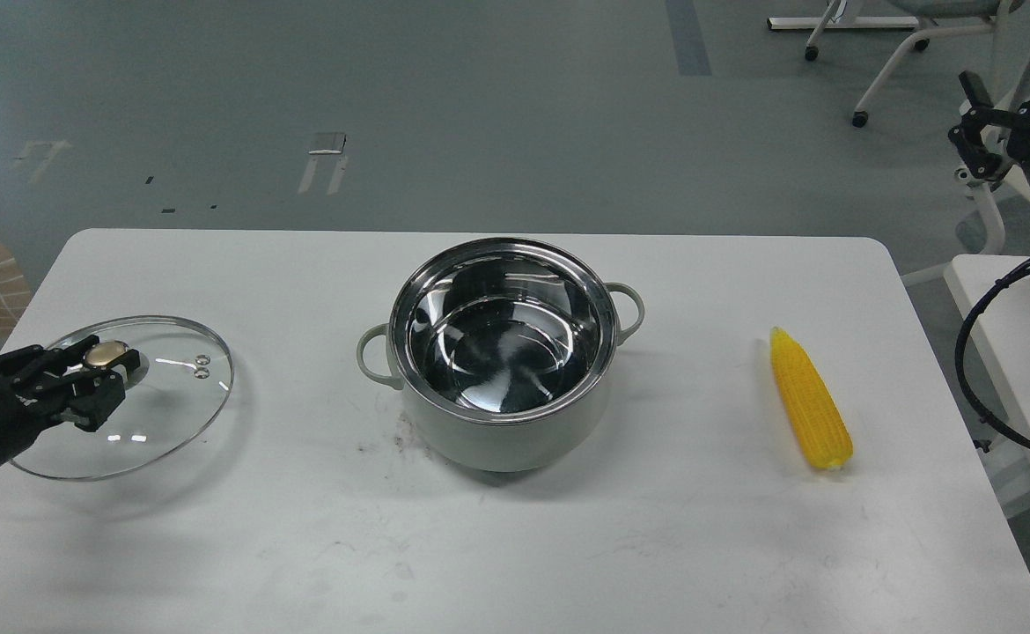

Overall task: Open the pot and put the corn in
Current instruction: 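Lift the glass lid off and set it on the table beside the pot, then release the lid and withdraw the left gripper upward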

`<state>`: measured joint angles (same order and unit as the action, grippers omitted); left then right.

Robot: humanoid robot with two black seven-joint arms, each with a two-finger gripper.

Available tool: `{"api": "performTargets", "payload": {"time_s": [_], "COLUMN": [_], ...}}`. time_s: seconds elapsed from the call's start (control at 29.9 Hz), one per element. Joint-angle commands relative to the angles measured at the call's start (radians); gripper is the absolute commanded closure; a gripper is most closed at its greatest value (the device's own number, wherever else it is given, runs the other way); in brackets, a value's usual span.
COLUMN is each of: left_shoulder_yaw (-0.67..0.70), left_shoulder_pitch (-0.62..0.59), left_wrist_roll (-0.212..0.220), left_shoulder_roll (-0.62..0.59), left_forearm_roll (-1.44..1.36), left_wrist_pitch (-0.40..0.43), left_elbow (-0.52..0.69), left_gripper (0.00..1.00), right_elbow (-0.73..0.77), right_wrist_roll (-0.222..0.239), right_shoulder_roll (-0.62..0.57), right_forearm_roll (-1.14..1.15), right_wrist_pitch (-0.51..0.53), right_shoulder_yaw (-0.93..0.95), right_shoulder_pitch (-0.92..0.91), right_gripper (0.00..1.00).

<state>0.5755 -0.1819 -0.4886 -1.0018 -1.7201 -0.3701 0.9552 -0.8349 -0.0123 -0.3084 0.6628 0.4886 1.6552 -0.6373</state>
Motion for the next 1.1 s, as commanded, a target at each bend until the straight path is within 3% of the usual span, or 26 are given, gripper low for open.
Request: {"api": "performTargets", "payload": {"time_s": [0.0, 0.43, 0.47, 0.6, 0.67, 0.94, 1.07], "left_shoulder_yaw": [0.0, 0.001, 0.001, 0.001, 0.001, 0.027, 0.075], "left_shoulder_pitch": [0.004, 0.009, 0.009, 0.002, 0.001, -0.014, -0.132], "left_wrist_roll": [0.0, 0.0, 0.0, 0.0, 0.0, 0.0, 0.0], "left_shoulder_roll": [0.023, 0.072, 0.072, 0.071, 0.066, 0.062, 0.049], "left_forearm_roll": [0.0, 0.004, 0.004, 0.02, 0.051, 0.132, 0.409], "left_wrist_pitch": [-0.004, -0.003, -0.003, -0.004, -0.001, -0.004, 0.016], "left_elbow": [-0.016, -0.082, -0.082, -0.084, -0.084, -0.082, -0.064], "left_gripper": [0.74, 0.58, 0.54, 0.21, 0.16, 0.13, 0.09], "right_elbow": [-0.007, -0.009, -0.009, -0.006, -0.003, -0.044, -0.089], "right_wrist_roll": [0.0, 0.0, 0.0, 0.0, 0.0, 0.003, 0.003], "right_shoulder_roll": [-0.001, -0.001, -0.005, -0.008, -0.012, -0.07, -0.13], "right_forearm_roll": [0.0, 0.0, 0.0, 0.001, 0.001, 0.001, 0.0], "right_wrist_pitch": [0.0, 0.0, 0.0, 0.0, 0.0, 0.0, 0.0], "right_shoulder_yaw": [0.0, 0.0, -0.002, 0.0, -0.002, -0.002, -0.003], "right_shoulder_pitch": [0.004, 0.01, 0.011, 0.013, 0.013, 0.06, 0.1], "right_gripper": [0.0, 0.0, 0.0, 0.0, 0.0, 0.0, 0.0]}}
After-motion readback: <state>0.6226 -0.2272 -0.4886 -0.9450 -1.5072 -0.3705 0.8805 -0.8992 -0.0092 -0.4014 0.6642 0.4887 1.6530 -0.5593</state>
